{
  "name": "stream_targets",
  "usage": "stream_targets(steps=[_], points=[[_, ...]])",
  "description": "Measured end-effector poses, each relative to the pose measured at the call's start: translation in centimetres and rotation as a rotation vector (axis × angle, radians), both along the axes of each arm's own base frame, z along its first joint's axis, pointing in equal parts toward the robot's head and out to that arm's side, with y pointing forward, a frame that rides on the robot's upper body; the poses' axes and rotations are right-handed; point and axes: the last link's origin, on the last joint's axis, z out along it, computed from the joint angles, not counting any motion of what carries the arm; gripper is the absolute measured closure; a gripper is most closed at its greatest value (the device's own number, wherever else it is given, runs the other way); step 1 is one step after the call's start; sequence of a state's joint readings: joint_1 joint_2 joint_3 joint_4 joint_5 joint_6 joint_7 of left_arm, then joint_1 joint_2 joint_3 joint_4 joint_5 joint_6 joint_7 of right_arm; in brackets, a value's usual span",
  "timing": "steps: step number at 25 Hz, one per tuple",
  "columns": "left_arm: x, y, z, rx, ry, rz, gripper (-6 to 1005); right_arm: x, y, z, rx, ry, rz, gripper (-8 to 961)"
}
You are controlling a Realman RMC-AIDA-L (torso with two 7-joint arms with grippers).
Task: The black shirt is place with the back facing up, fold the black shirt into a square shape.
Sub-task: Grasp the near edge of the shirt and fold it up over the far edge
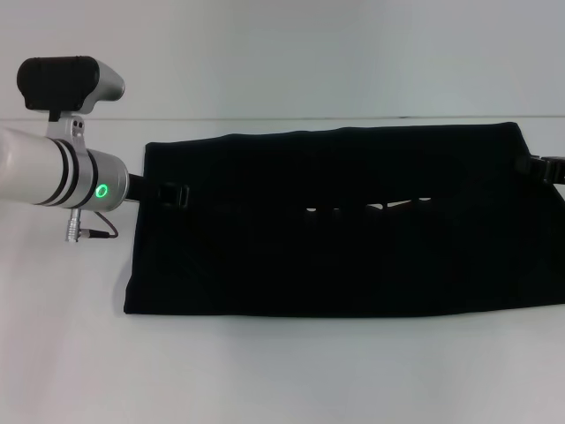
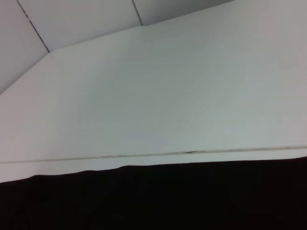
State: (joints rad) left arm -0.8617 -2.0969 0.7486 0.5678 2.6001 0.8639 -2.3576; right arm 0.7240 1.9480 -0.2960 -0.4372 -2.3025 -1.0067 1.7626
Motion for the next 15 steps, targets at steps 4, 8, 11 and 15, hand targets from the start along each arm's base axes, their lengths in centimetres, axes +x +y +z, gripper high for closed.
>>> stream_targets(steps=[4,8,11,15], points=[[0.2,0.2,0.9,0.022,-0.014,-0.006,998,0.0,-0.1,-0.1,-0.003,0.003,0.000,907],[0.4,0.4,2.0,0.050,-0.034,-0.019,998,-0.1,-0.3,-0.2,-0.015,0.018,0.004,905],[0.7,0.7,3.0,0.082,-0.049,-0.033,998,-0.2,-0.3,-0.1,-0.021,0.026,0.010,903],[0.7,0.9,3.6,0.097,-0.058,-0.041,998,-0.1,-0.3,0.3,-0.014,0.034,0.003,900]])
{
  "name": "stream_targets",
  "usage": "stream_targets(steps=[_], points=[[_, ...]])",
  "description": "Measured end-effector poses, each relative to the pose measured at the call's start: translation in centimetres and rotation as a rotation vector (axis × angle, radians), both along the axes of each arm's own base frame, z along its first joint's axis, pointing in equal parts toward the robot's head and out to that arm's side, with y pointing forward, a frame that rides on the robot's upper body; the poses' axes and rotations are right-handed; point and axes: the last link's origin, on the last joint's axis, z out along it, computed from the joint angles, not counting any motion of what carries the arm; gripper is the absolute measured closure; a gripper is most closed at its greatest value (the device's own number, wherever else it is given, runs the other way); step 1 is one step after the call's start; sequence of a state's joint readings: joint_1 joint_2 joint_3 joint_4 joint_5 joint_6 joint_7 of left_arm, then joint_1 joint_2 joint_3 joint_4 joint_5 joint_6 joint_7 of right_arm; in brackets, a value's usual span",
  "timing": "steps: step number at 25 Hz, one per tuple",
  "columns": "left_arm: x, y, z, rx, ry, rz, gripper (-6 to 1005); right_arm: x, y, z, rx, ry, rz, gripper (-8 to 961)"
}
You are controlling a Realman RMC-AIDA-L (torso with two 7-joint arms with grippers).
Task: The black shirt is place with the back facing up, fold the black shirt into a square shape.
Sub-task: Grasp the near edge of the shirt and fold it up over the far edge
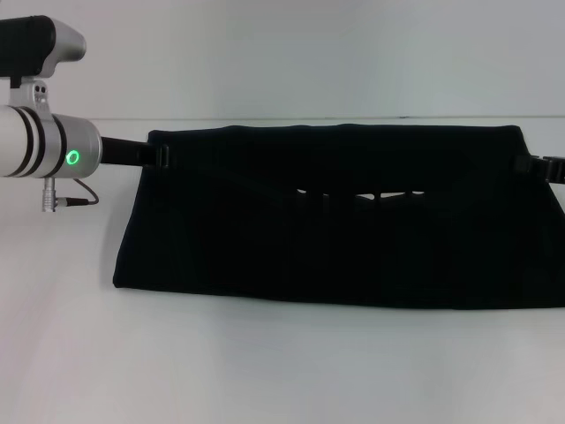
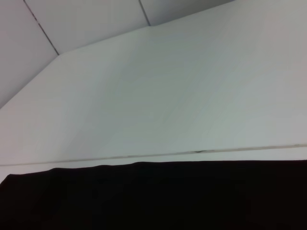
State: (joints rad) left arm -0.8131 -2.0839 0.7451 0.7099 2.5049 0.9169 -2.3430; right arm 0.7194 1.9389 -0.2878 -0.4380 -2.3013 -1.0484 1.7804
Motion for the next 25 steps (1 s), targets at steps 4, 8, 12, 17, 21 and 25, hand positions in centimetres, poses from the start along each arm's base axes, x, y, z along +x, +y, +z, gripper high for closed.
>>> stream_targets(steps=[4,8,12,17,21,25], points=[[0.0,0.0,0.1,0.003,0.000,0.000,998,0.1,0.1,0.3,0.009,-0.006,-0.002,896],[0.4,0.3,0.6,0.012,-0.002,-0.015,998,0.0,0.3,0.7,0.031,0.000,-0.003,893],[1.0,0.5,1.2,0.022,-0.005,-0.035,998,-0.2,0.5,1.4,0.053,0.018,0.002,890],[2.3,1.5,2.3,0.047,-0.009,-0.082,998,-0.4,0.9,2.5,0.072,0.030,-0.010,886],[2.9,1.9,2.4,0.046,-0.002,-0.103,998,-0.7,1.2,2.8,0.077,0.026,-0.005,882],[3.6,2.5,2.6,0.055,0.005,-0.119,998,-1.2,1.8,3.3,0.088,0.018,0.007,879]])
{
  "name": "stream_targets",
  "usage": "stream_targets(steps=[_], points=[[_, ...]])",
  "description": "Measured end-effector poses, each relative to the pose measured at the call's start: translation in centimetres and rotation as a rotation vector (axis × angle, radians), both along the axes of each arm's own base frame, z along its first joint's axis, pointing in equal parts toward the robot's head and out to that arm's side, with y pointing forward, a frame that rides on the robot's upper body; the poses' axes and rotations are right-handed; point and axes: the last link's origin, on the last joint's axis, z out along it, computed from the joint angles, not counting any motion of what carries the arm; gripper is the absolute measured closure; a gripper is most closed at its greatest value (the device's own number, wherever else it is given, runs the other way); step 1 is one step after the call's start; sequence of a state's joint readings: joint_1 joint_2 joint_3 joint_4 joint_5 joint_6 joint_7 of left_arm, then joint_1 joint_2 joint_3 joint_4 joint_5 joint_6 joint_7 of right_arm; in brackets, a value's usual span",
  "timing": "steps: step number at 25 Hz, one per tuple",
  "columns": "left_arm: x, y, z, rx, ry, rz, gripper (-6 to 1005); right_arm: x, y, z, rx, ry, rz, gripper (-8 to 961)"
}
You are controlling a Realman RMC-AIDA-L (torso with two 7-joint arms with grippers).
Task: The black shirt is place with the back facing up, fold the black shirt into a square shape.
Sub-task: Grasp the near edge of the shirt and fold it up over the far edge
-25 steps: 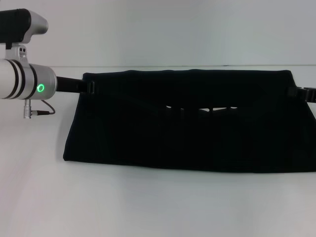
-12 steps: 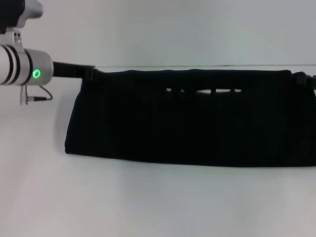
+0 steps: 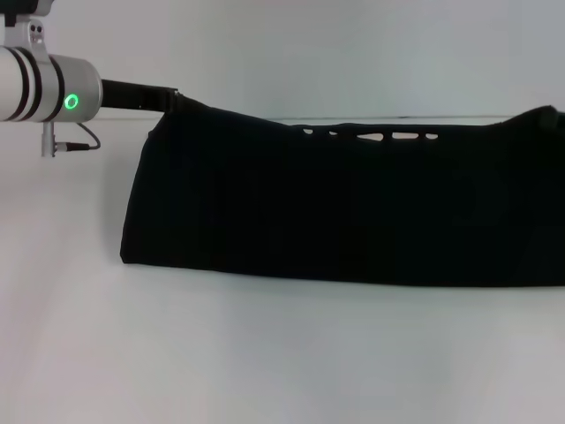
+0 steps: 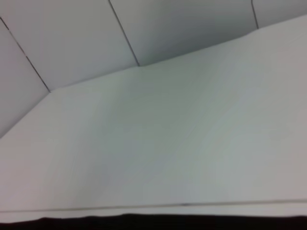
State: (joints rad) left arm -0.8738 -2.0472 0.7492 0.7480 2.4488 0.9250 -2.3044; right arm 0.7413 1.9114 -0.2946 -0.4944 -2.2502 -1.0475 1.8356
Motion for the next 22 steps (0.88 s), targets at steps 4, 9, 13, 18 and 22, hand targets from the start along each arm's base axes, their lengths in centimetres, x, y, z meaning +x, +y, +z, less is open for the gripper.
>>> stream_targets(steps=[4,9,13,18,22], points=[[0.3,0.4,0.1,0.016,0.003,-0.004,998,-0.6,0.7,0.4,0.016,-0.012,0.008,876],[0.3,0.8,0.1,0.043,0.008,-0.001,997,-1.4,1.8,0.4,0.039,-0.028,0.010,872],[0.3,1.3,0.2,0.062,0.017,0.001,997,-1.6,2.4,0.1,0.061,-0.045,-0.001,868],[0.3,1.7,-0.5,0.070,0.038,-0.004,997,-1.9,3.0,-0.6,0.070,-0.071,-0.015,864],[0.1,1.8,-0.7,0.090,0.049,-0.003,997,-1.9,3.4,-1.7,0.070,-0.102,-0.037,861]])
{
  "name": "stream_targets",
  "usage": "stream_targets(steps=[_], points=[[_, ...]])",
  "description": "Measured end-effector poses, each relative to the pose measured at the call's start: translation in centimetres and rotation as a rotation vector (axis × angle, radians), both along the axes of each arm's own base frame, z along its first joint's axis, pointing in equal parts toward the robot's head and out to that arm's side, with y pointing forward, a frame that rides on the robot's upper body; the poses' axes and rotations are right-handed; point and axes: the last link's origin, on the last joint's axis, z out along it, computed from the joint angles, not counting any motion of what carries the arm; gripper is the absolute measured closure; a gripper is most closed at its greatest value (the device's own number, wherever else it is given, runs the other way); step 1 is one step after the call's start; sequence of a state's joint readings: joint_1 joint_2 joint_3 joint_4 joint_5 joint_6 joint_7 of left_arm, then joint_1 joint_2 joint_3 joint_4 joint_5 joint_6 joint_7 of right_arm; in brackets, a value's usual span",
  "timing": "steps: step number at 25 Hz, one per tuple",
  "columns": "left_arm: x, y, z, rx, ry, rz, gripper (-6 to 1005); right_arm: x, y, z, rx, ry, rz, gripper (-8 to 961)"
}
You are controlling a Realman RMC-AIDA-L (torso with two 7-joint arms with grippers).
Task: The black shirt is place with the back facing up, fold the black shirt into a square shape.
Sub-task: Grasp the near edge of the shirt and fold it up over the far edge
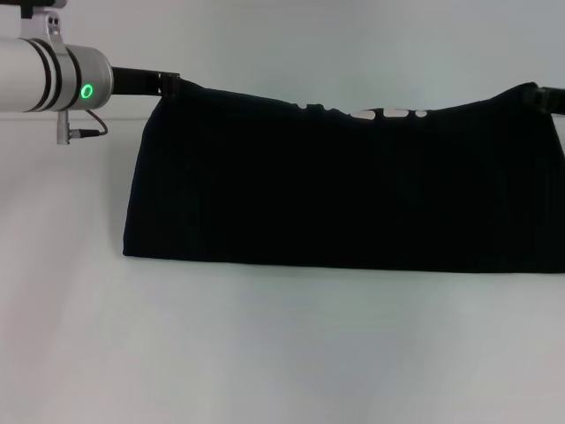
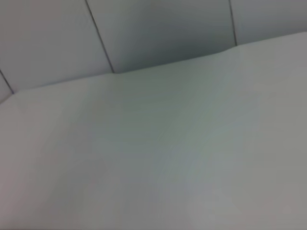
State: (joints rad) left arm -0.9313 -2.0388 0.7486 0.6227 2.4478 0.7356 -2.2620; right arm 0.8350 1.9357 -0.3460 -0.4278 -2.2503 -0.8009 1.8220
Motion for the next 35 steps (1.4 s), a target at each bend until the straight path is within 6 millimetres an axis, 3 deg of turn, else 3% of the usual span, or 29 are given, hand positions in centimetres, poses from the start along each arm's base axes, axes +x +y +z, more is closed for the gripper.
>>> stream_targets(steps=[35], points=[[-0.9,0.4,-0.9,0.063,0.042,0.014,998,-1.0,1.6,-1.3,0.068,-0.088,-0.025,832]])
